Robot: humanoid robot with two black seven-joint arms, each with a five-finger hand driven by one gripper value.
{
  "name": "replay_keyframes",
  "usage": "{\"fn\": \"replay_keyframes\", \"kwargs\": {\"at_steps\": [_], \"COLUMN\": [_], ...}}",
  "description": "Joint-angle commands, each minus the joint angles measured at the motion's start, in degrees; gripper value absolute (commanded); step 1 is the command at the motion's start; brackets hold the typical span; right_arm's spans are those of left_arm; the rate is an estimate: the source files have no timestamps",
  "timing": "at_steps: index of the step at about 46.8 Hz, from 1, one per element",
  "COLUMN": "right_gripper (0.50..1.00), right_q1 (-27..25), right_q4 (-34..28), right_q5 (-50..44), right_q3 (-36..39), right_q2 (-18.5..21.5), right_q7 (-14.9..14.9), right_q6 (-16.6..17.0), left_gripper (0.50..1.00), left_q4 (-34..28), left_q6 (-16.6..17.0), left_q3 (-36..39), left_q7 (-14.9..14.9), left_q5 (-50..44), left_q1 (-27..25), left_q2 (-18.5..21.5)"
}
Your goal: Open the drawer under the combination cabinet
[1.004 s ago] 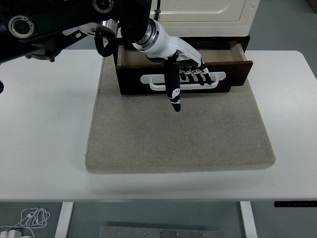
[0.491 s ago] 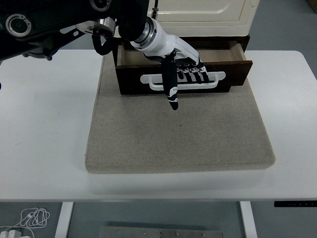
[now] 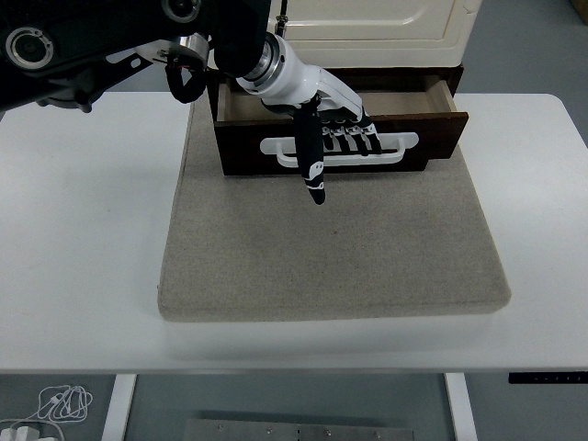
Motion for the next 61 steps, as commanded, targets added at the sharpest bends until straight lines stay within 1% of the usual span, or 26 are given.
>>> {"fn": "replay_keyframes", "kwargs": {"at_steps": [1, 38, 45, 61], "right_gripper": [0.926, 0.926, 0.926, 0.926], "right_q1": [0.07, 0.07, -0.01, -0.01], "right_q4": [0.0, 0.0, 0.0, 0.0], "right_q5": [-0.04, -0.04, -0.04, -0.04], "right_q3": [0.0, 0.0, 0.0, 0.0], "right_q2": [0.0, 0.0, 0.0, 0.0], "right_q7": [0.0, 0.0, 0.0, 0.0], "right_q6": [0.0, 0.0, 0.0, 0.0], "left_gripper": [1.0, 1.0, 1.0, 1.0], "left_q4": [-0.5, -0.94, -0.59, 1.52], "left_q6": [-0.01, -0.01, -0.01, -0.01], "left_q3": [0.06, -0.81, -2.92, -4.51], "left_q7": [-0.09, -0.18, -0.18, -0.27], "left_q5": [-0.11, -2.14, -2.14, -1.7], "left_q1": [0.0, -0.09, -0.18, -0.7], "left_q2": [-0.01, 0.35, 0.35, 0.26]}}
